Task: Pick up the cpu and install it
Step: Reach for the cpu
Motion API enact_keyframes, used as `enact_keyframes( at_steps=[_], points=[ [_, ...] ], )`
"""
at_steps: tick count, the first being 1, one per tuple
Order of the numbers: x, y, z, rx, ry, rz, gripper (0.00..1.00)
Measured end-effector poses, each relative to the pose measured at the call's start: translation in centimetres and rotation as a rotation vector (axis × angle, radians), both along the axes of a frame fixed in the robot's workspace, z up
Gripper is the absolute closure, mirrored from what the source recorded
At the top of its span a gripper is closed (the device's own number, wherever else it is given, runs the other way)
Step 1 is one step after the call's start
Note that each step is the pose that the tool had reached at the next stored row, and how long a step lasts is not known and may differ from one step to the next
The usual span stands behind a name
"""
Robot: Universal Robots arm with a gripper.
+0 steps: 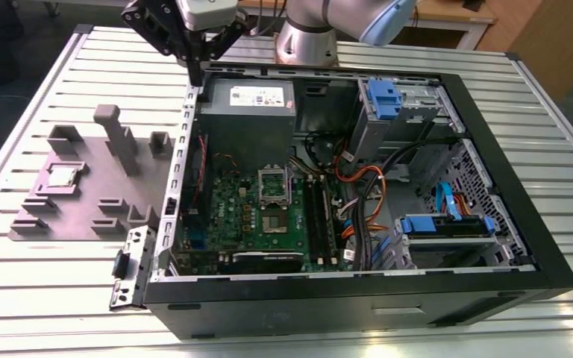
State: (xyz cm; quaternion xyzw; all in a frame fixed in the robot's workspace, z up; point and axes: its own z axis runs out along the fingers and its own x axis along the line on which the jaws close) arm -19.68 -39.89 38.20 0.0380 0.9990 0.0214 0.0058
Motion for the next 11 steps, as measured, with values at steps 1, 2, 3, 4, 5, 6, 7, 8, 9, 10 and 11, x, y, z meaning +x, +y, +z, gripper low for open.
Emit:
enact_keyframes(
  at_steps=[1, 2, 3, 4, 5, 6, 7, 8, 9, 10, 11],
  points=[
    [-0.03, 0.0, -0.01, 0.0, 0.0003, 0.0, 0.89],
    [-0.06, 0.0, -0.02, 0.0, 0.0007, 0.0, 0.89],
    [-0.09, 0.0, -0.04, 0.0, 0.001, 0.0, 0.89],
    [-0.12, 0.0, -0.05, 0.0, 0.0013, 0.0, 0.89],
    [-0.15, 0.0, -0.06, 0.0, 0.0016, 0.0, 0.89],
    [-0.18, 0.0, -0.07, 0.0, 0.0019, 0.0, 0.89],
    [-0.22, 0.0, -0.08, 0.0, 0.0022, 0.0, 0.89],
    [-0.25, 0.0, -0.09, 0.0, 0.0025, 0.0, 0.89],
    [-0.28, 0.0, -0.11, 0.0, 0.0028, 0.0, 0.89],
    [-0.31, 0.0, -0.12, 0.0001, 0.0031, 0.0, 0.89],
    [-0.35, 0.0, -0.13, 0.0, 0.0034, 0.0, 0.89]
  ],
)
